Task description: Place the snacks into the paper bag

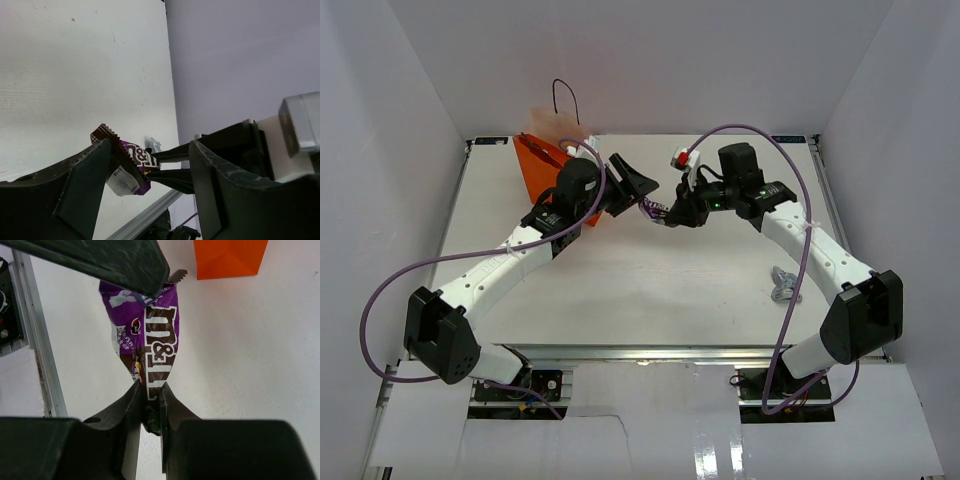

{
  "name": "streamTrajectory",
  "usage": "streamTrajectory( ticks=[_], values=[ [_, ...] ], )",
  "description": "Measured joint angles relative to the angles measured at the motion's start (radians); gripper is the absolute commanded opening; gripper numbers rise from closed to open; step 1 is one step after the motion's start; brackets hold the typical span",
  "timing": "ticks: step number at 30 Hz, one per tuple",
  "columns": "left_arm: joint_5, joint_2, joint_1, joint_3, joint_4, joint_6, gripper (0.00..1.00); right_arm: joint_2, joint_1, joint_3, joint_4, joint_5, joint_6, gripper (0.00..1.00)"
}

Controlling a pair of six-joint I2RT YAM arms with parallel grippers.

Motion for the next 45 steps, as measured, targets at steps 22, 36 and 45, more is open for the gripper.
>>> streamTrajectory(
  ticks=[22,36,45],
  values=[
    [-0.034,-0.021,-0.001,0.000,-0.121,0.006,0.81,0.005,0.038,0.077,0.035,0.237,-0.059,0.11],
    [-0.069,-0.015,-0.001,0.035,-0.143,-0.011,0.79,0.005,0.144,0.077,0.081,0.242,-0.047,0.12],
    [-0.109,-0.015,-0.001,0.035,-0.152,-0.030,0.43,0.005,0.143,0.077,0.090,0.244,-0.034,0.16]
  ],
)
